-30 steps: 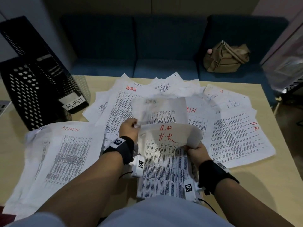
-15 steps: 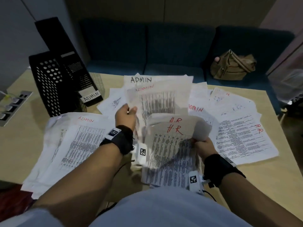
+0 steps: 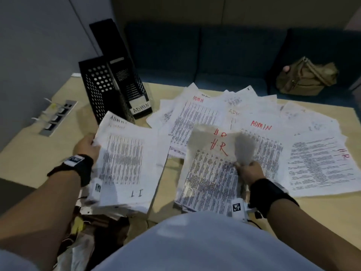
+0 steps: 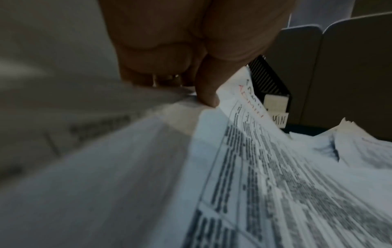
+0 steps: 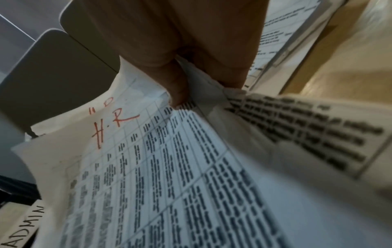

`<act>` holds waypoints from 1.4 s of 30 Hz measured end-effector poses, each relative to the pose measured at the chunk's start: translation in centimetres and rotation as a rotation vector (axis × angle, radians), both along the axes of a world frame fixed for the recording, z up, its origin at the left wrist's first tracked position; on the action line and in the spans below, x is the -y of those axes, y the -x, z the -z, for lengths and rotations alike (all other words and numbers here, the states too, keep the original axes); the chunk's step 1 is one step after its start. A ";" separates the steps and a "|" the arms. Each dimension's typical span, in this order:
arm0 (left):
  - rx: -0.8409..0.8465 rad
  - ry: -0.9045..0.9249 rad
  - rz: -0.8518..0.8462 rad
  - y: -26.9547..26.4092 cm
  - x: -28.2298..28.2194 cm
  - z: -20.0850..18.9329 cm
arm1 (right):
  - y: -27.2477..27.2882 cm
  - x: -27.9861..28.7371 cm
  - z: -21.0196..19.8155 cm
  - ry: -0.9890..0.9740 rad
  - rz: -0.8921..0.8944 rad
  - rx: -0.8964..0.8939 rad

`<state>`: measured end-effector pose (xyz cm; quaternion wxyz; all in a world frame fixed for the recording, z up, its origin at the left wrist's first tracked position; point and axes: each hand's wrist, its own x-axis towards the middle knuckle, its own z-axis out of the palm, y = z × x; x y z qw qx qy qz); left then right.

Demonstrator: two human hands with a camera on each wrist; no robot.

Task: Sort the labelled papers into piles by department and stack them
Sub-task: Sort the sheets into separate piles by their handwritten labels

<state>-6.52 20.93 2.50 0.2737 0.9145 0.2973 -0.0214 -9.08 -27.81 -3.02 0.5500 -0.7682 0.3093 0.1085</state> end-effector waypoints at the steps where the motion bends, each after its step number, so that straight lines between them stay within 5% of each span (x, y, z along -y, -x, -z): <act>1: -0.009 0.002 -0.002 0.5 -0.1 0.8 | 0.2 -0.2 0.0 0.021 -0.009 -0.007; 6: 0.067 -0.286 -0.047 0.4 4.9 0.5 | 0.9 -0.6 -0.8 0.040 0.005 0.014; 9: 0.214 -0.266 0.450 1.6 12.5 0.3 | 1.5 -0.3 -1.1 -0.007 0.021 0.027; 11: 0.082 -0.256 0.678 2.9 16.9 1.9 | 2.1 0.0 -1.1 -0.031 0.039 0.038; 14: -0.265 -0.225 0.589 3.9 19.5 4.8 | 2.7 0.4 -1.3 -0.030 0.069 0.077; 16: -0.329 -0.196 0.503 4.1 19.0 5.9 | 2.9 0.5 -1.5 -0.027 0.056 0.102; 31: -0.240 -0.210 0.427 3.4 5.8 6.1 | 0.5 -10.5 -2.3 -0.162 -0.230 0.113; 37: 0.281 -0.217 0.543 3.5 9.5 3.4 | 0.3 -13.8 -2.3 0.277 -0.627 -0.020; 42: 0.140 -0.062 0.850 3.8 15.6 4.2 | -0.5 -13.4 -2.8 0.460 -0.796 0.066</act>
